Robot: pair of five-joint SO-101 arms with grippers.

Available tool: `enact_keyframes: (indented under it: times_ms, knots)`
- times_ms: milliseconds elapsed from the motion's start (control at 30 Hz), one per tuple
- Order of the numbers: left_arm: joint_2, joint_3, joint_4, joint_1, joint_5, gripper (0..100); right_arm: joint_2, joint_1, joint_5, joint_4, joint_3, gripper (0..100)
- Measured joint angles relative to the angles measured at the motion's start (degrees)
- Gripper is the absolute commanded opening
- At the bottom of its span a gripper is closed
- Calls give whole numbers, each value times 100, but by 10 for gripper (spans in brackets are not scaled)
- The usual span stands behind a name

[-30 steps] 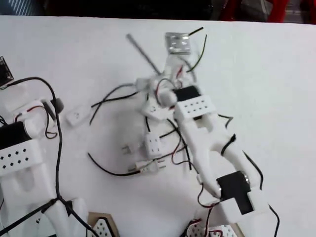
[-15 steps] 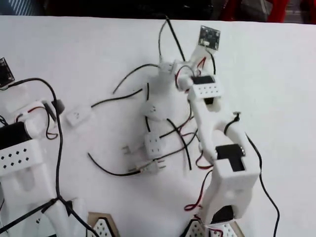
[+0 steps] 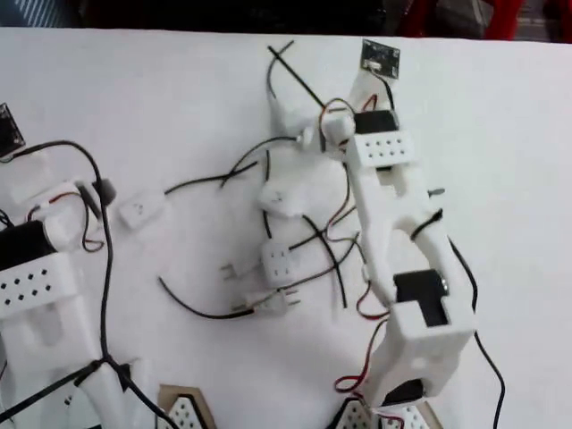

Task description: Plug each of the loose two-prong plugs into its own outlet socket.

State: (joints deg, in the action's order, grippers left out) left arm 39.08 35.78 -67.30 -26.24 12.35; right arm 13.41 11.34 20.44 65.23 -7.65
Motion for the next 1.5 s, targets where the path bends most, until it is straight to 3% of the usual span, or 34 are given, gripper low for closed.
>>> enact_keyframes:
  times_ms: [267,467,633,900,1100,1400,1500]
  knots:
    - [0,141,211,0,0,246,-651,835,0,1732,0,211]
    - [0,141,220,0,0,246,-686,1407,35,2110,378,211]
    - [0,141,220,0,0,246,-686,1451,668,1899,888,211]
    - [0,141,220,0,0,246,-686,1459,1433,360,2251,211]
    - [0,141,220,0,0,246,-686,1459,1495,-255,2813,211]
    - [0,149,220,0,0,246,141,1468,1503,-352,2462,208]
    - [0,149,220,0,0,246,404,1468,1530,-299,2242,137]
